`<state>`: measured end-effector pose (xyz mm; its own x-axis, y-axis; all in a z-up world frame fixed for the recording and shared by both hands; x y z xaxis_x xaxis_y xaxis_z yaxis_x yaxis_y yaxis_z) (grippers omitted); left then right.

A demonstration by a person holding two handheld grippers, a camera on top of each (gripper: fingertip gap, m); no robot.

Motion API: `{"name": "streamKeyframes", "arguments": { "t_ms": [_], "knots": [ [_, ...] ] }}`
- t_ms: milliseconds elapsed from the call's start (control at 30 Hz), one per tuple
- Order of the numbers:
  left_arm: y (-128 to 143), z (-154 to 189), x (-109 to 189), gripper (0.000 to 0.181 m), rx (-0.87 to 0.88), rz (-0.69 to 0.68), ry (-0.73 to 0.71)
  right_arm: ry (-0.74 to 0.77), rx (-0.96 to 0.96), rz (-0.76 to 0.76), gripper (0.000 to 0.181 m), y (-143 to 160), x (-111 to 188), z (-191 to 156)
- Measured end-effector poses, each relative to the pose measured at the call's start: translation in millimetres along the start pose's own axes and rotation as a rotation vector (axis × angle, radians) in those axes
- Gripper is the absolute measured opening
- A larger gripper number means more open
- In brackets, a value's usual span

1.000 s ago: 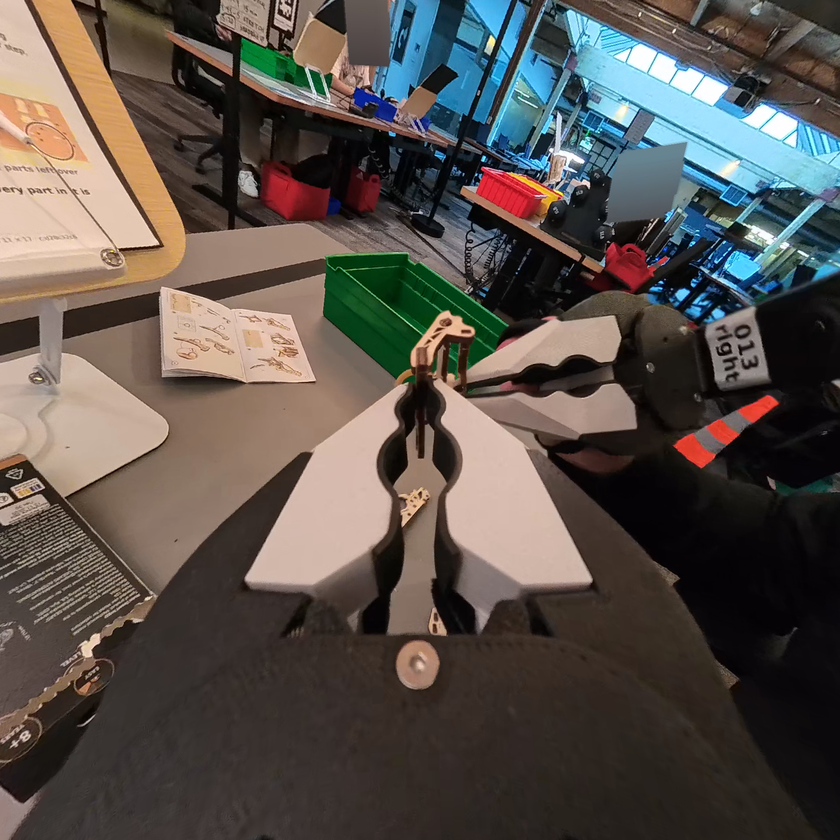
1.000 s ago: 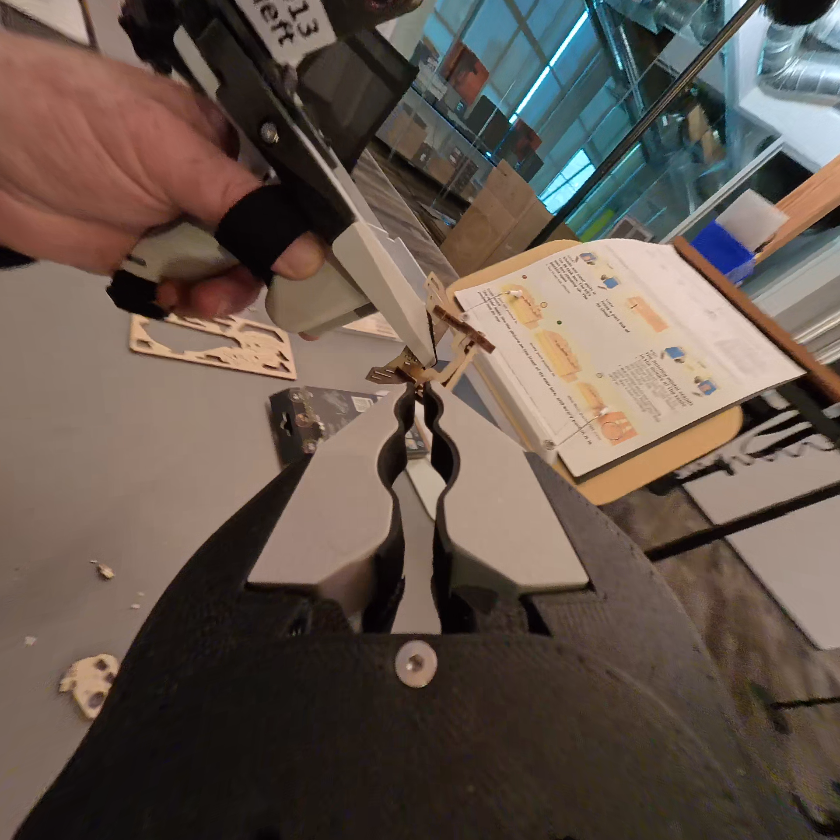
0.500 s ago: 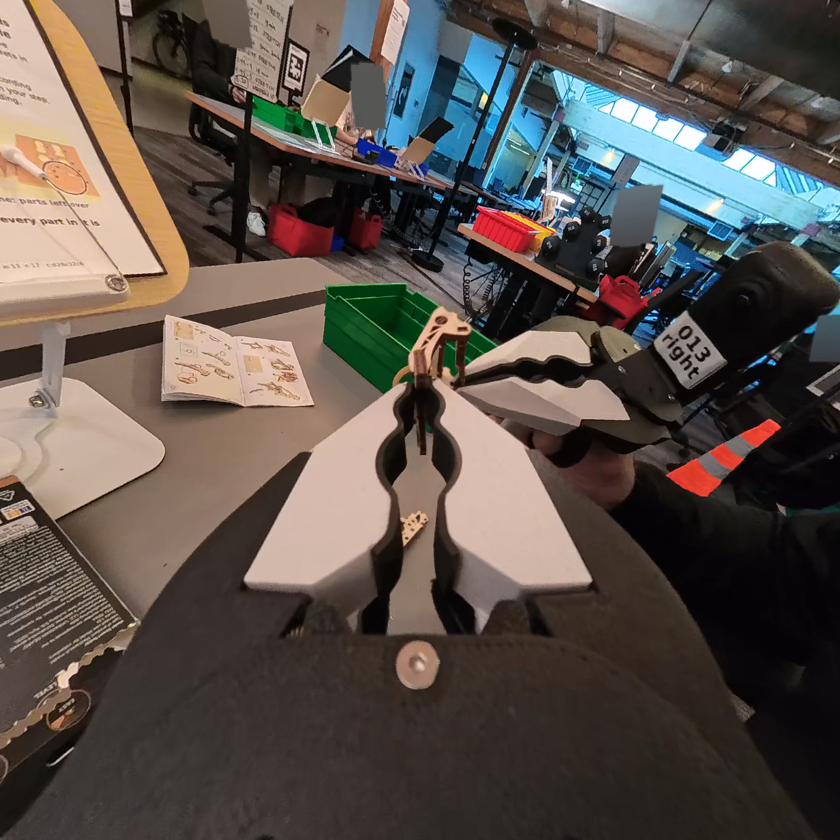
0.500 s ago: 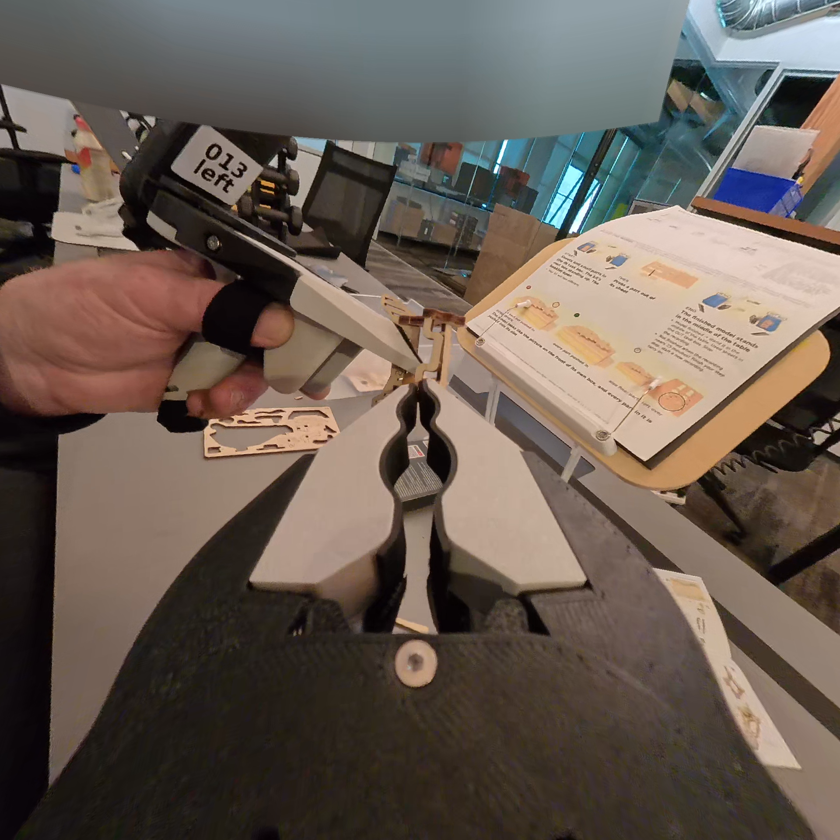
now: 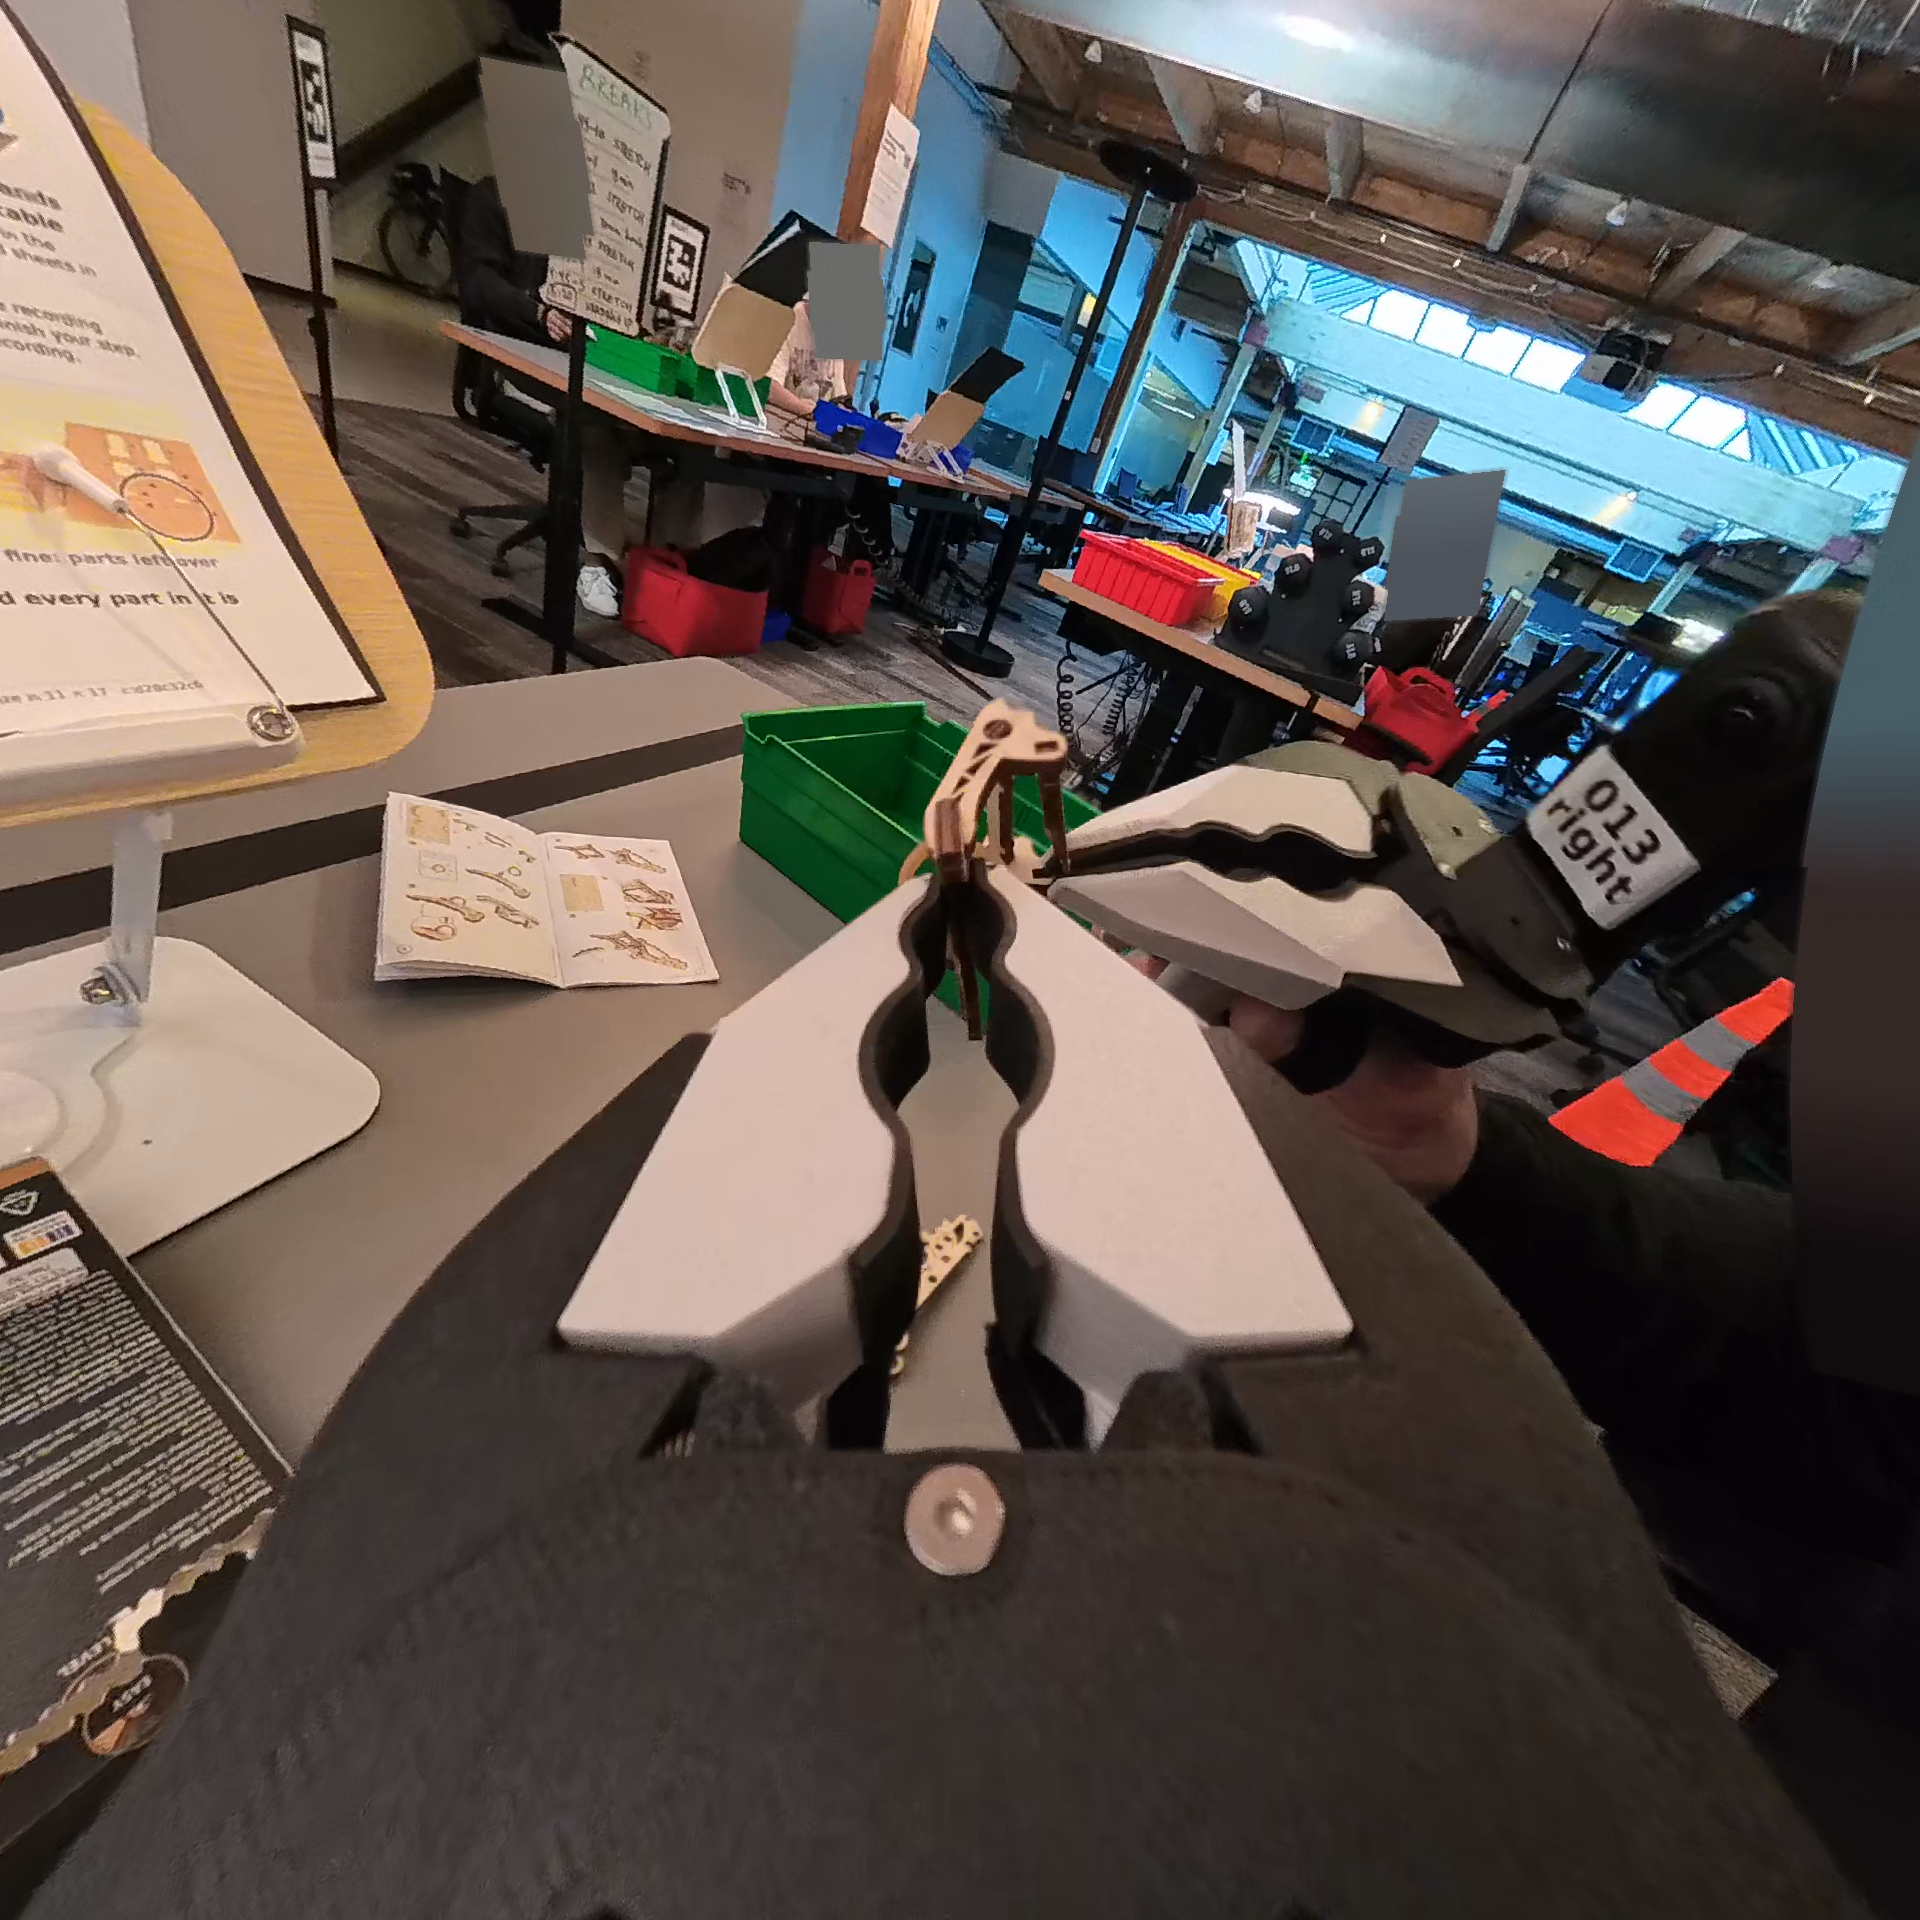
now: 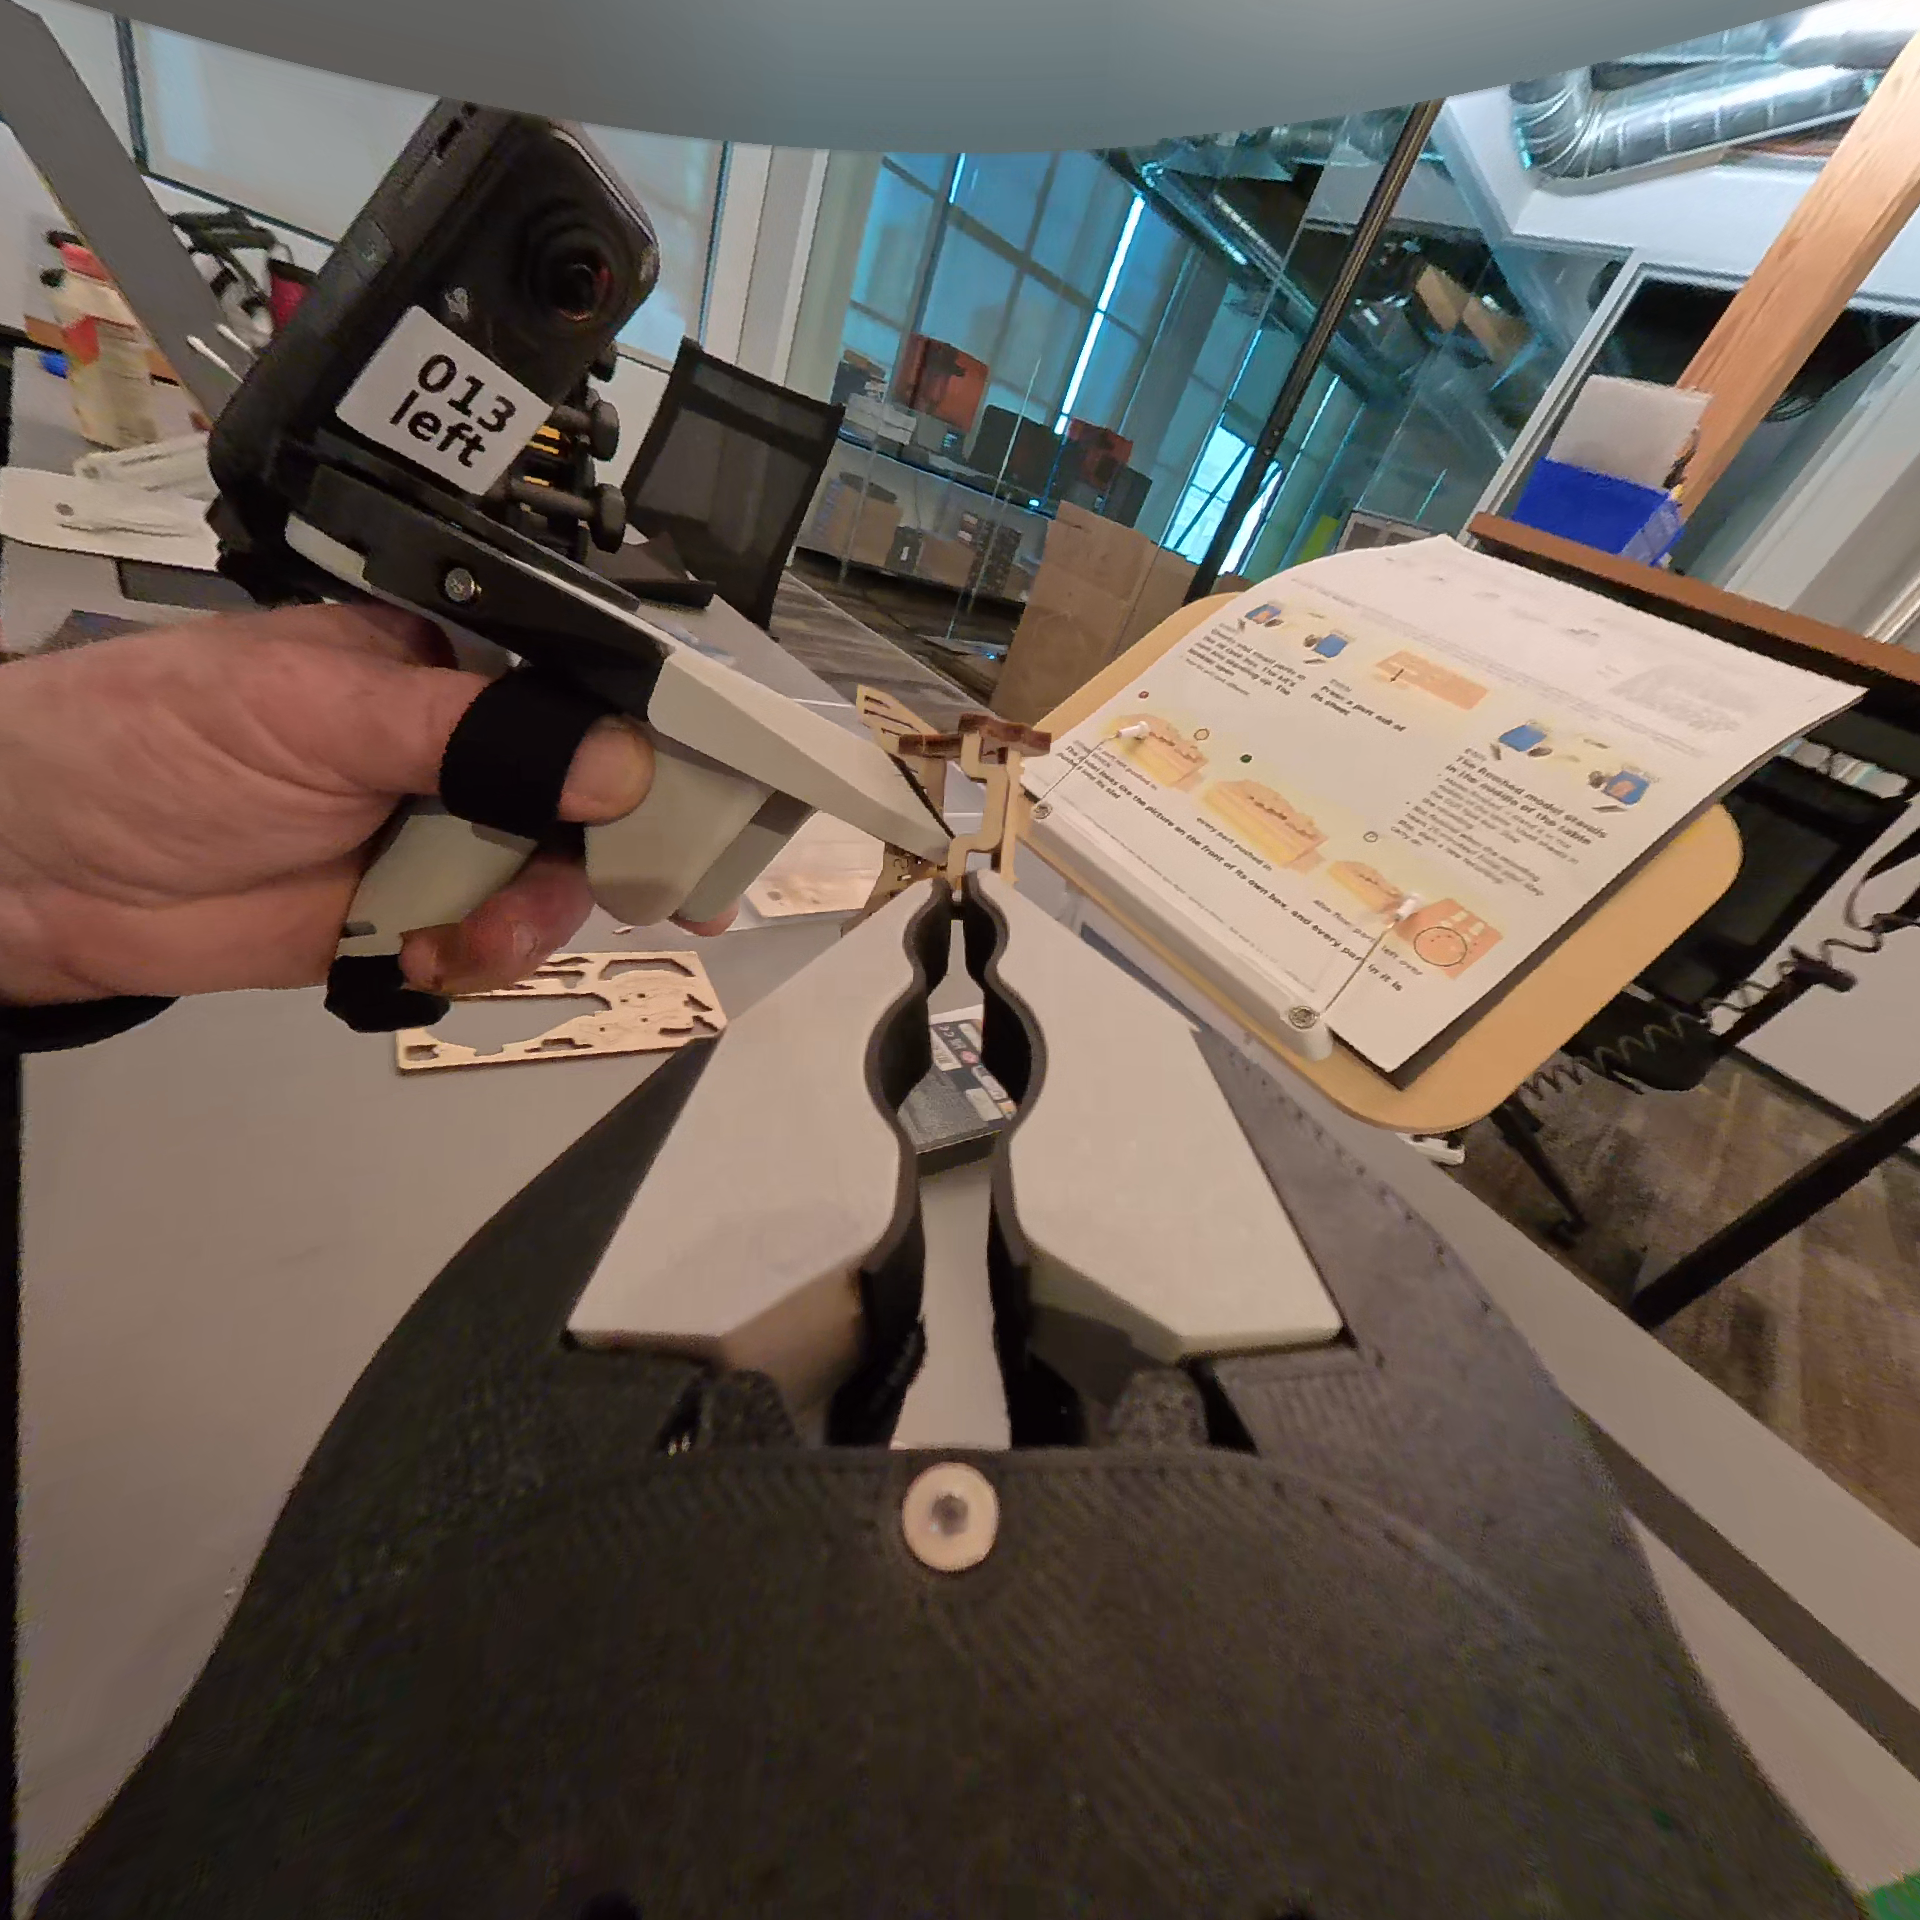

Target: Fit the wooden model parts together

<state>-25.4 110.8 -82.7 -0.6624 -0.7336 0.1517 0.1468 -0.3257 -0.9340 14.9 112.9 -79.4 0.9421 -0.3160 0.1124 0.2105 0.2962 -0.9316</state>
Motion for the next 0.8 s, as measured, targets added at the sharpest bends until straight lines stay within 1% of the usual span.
{"name": "streamKeyframes", "arguments": {
  "t_ms": [167,200,233,333,400,433,533,667,700,800],
  "knots": [
    [-1.7,1.5,1.1,0.001,-0.020,0.018,-0.014,0.038,0.030,-0.007,0.002,-2.4,1.7,-0.5],
    [-2.6,2.0,1.9,0.001,-0.020,0.027,-0.013,0.055,0.030,-0.009,0.005,-2.5,2.1,1.6],
    [-3.0,1.9,2.3,0.001,-0.021,0.030,-0.015,0.075,0.027,-0.010,0.013,-2.6,2.8,4.5],
    [-2.7,2.0,2.5,0.001,-0.026,0.027,-0.012,0.048,0.020,-0.010,0.013,-4.0,1.7,1.1],
    [-1.9,3.3,1.7,0.001,-0.036,0.022,-0.011,0.067,0.060,-0.015,0.014,-5.3,0.1,0.3],
    [-1.9,4.3,1.8,0.001,-0.040,0.021,-0.008,0.060,0.051,-0.007,0.015,-7.0,1.1,2.4],
    [-1.5,5.8,1.8,0.001,-0.043,0.020,0.003,-0.018,-0.027,-0.034,0.017,-4.0,-0.5,5.3],
    [0.4,10.7,0.6,0.001,-0.054,0.017,0.036,-0.099,-0.021,-0.039,0.016,-4.4,1.0,2.3],
    [1.0,10.9,0.4,0.001,-0.057,0.016,0.035,-0.114,-0.027,-0.047,0.014,-4.1,1.1,2.5],
    [1.0,13.0,0.9,0.001,-0.060,0.025,0.057,-0.154,-0.053,-0.052,0.016,-5.1,2.2,3.1]
  ]
}}
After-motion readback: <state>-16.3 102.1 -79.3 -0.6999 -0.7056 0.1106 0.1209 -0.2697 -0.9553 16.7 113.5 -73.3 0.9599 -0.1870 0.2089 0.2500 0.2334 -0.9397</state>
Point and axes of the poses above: each gripper's, where its closed fingertips meet, x back along the fingers, y out of its underside, z = x × y across the jaws, the point moved 2 cm from there along x, back along the fingers, and after that the axes turned 8 degrees about -z, right-handed, at the moved point
